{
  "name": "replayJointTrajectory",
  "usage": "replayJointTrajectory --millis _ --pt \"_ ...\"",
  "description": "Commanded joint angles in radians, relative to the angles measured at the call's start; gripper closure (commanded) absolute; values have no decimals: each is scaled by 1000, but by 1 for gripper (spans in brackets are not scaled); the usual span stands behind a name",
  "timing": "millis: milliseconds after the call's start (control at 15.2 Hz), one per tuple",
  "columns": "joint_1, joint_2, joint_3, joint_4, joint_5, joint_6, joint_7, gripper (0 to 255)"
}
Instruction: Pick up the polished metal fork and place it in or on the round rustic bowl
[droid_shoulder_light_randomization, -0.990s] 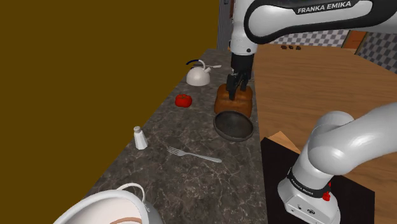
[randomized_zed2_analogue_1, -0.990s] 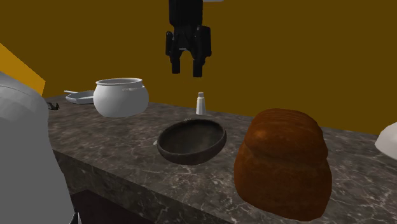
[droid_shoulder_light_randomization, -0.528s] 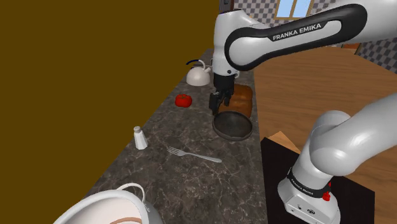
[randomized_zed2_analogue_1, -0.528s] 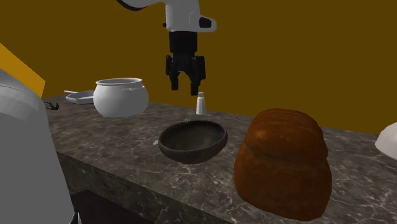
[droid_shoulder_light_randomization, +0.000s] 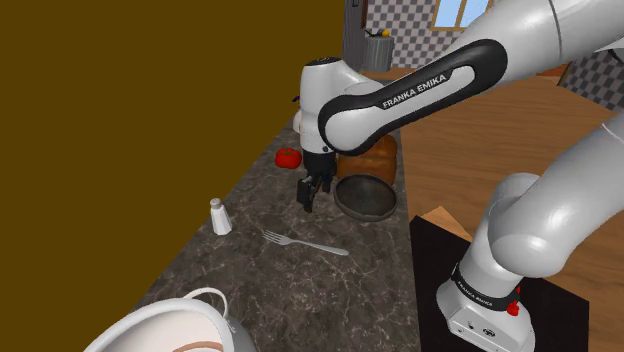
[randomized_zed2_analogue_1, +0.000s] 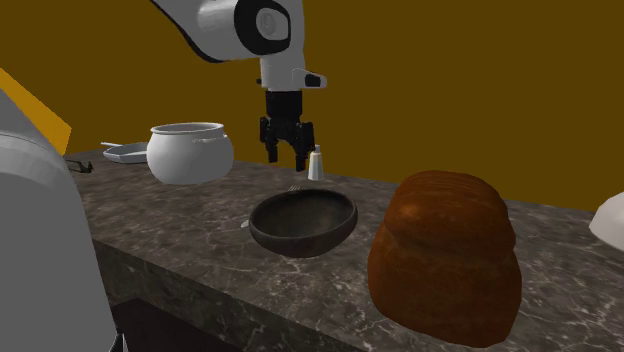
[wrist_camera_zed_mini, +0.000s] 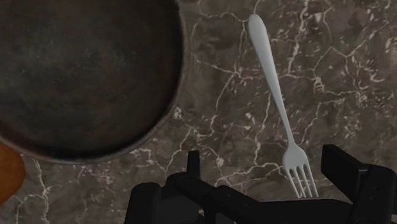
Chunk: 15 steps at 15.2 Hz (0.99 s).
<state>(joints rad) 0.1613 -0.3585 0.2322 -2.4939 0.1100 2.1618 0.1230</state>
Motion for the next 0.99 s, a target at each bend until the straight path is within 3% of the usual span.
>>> replayJointTrajectory --millis 0,396,924 --pt "9 69 26 14 -5 62 20 0" --pt "33 278 99 89 -63 211 103 0" --pt "35 376 104 70 -110 325 139 0"
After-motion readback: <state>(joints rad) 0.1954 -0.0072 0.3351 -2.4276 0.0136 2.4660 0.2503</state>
